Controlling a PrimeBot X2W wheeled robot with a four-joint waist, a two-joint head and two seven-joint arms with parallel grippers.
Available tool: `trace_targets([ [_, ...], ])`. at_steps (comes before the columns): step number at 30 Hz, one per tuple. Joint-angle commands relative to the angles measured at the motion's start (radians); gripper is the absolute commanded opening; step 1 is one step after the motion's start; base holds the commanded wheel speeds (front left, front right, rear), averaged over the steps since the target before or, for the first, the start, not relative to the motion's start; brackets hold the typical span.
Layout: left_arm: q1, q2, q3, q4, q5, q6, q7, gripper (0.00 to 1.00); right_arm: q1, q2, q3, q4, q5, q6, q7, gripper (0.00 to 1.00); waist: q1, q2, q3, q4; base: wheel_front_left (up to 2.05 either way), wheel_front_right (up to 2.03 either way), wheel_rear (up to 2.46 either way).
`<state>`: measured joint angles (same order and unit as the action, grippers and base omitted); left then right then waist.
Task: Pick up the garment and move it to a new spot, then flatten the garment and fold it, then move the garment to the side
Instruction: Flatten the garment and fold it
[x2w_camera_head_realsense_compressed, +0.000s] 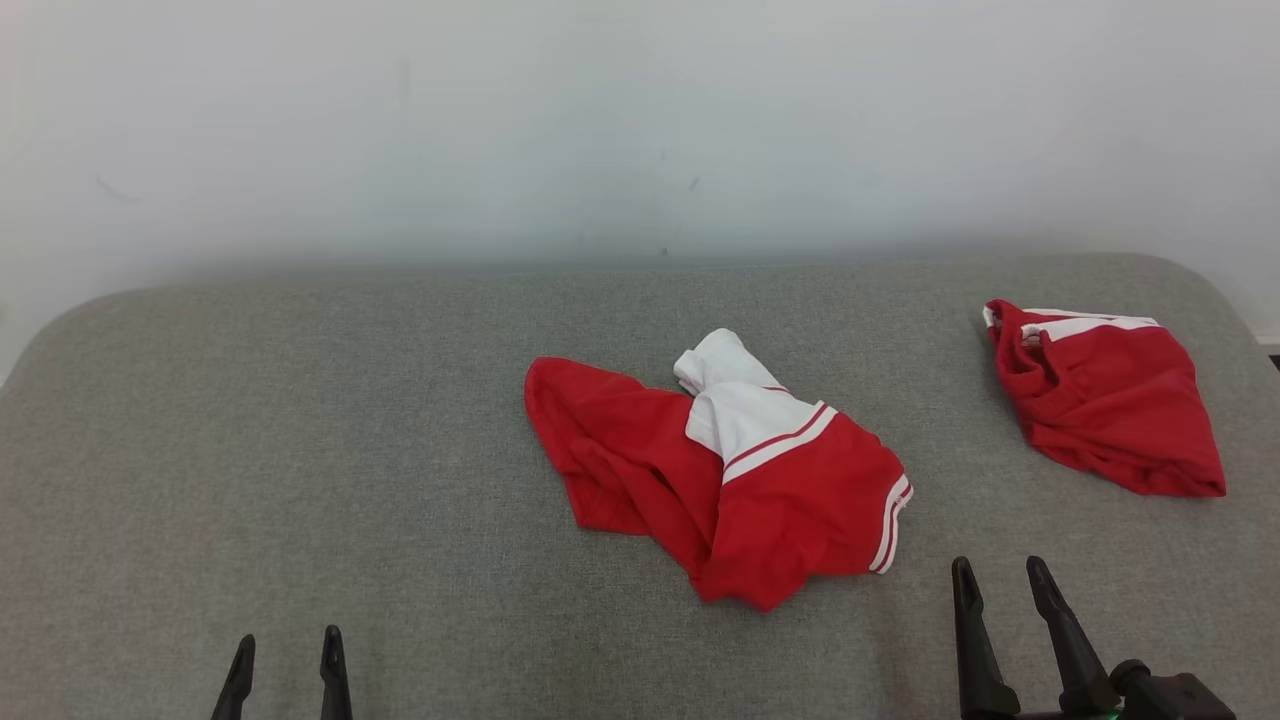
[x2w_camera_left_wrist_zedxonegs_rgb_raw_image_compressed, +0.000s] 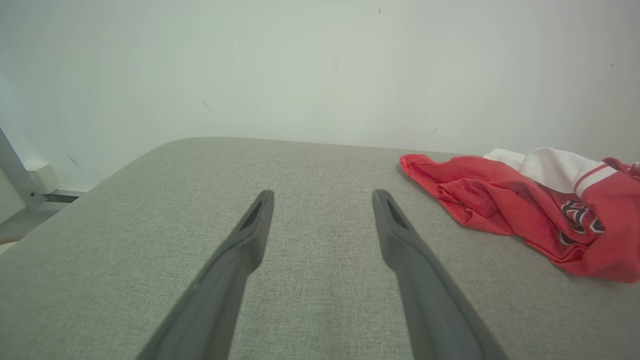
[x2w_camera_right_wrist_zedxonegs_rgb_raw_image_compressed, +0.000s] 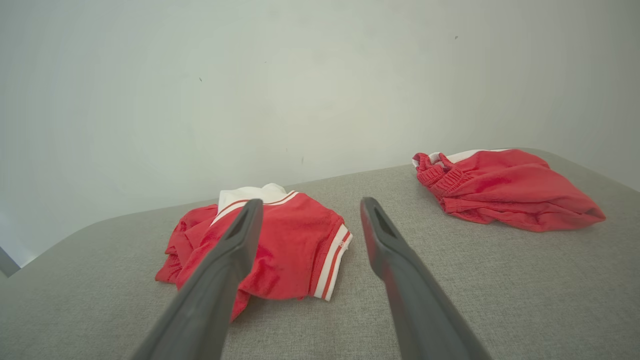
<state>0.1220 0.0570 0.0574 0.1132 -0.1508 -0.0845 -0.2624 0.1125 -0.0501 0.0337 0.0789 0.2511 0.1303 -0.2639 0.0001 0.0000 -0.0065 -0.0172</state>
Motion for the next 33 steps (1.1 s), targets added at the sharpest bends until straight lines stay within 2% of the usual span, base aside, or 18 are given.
trace_targets([
  [1, -0.004, -0.004, 0.002, -0.005, 0.007, -0.002, -0.003, 1.00, 0.012, 0.000, -0.002, 0.000, -0.003, 0.001, 0.000, 1.00, -0.0001, 0.0000, 0.000, 0.000, 0.00, 0.00, 0.00],
  [7, -0.014, -0.006, 0.000, -0.015, -0.010, -0.007, -0.003, 1.00, -0.016, 0.000, 0.011, 0.039, -0.014, 0.001, 0.000, 1.00, -0.0001, 0.0000, 0.005, 0.013, 0.00, 0.00, 0.00],
  [12, -0.029, -0.007, -0.009, -0.011, -0.016, -0.010, -0.003, 1.00, -0.136, 0.000, 0.039, 0.150, -0.054, 0.001, 0.000, 1.00, -0.0001, 0.0000, 0.015, 0.035, 0.00, 0.00, 0.00],
  [16, -0.046, -0.007, -0.030, -0.006, -0.017, -0.013, -0.003, 1.00, -0.276, 0.000, 0.050, 0.292, -0.095, 0.001, 0.000, 1.00, -0.0001, 0.0000, 0.032, 0.069, 0.00, 0.00, 0.00],
  [18, -0.054, -0.007, -0.050, 0.002, -0.025, -0.012, -0.003, 1.00, -0.392, 0.000, 0.061, 0.423, -0.115, 0.001, 0.000, 1.00, -0.0001, 0.0000, 0.046, 0.098, 0.00, 0.00, 0.00],
  [19, -0.054, -0.007, -0.050, 0.002, -0.025, -0.012, -0.003, 1.00, -0.392, 0.000, 0.061, 0.423, -0.115, 0.001, 0.000, 1.00, -0.0001, 0.0000, 0.046, 0.098, 0.00, 0.00, 0.00],
  [22, -0.077, -0.007, -0.083, 0.012, -0.039, -0.009, -0.003, 1.00, -0.538, 0.000, 0.070, 0.606, -0.138, 0.001, 0.016, 1.00, -0.0001, 0.0000, 0.064, 0.141, 0.00, 0.00, 0.00],
  [27, -0.107, -0.007, -0.122, 0.031, -0.059, -0.006, -0.003, 1.00, -0.660, -0.005, 0.074, 0.816, -0.159, 0.001, 0.035, 1.00, -0.0001, 0.0000, 0.074, 0.192, 0.00, 0.00, 0.00],
  [29, -0.111, -0.007, -0.130, 0.036, -0.060, -0.004, -0.003, 1.00, -0.680, -0.006, 0.068, 0.904, -0.165, 0.001, 0.079, 1.00, -0.0001, 0.0000, 0.073, 0.208, 0.00, 0.00, 0.00],
  [30, -0.112, -0.007, -0.132, 0.038, -0.059, -0.004, -0.003, 1.00, -0.699, -0.006, 0.067, 0.927, -0.165, 0.001, 0.074, 0.38, -0.0001, 0.0000, 0.071, 0.214, 0.00, 0.00, 0.00],
  [31, -0.113, -0.007, -0.132, 0.038, -0.061, -0.004, -0.003, 1.00, -0.714, -0.006, 0.067, 0.939, -0.167, 0.001, 0.057, 0.00, -0.0001, 0.0000, 0.070, 0.219, 0.00, 0.00, 0.00],
  [33, -0.108, -0.007, -0.127, 0.037, -0.062, 0.000, -0.003, 1.00, -0.726, -0.006, 0.062, 0.951, -0.170, 0.001, 0.026, 0.00, -0.0001, 0.0000, 0.066, 0.221, 0.00, 0.00, 0.00],
])
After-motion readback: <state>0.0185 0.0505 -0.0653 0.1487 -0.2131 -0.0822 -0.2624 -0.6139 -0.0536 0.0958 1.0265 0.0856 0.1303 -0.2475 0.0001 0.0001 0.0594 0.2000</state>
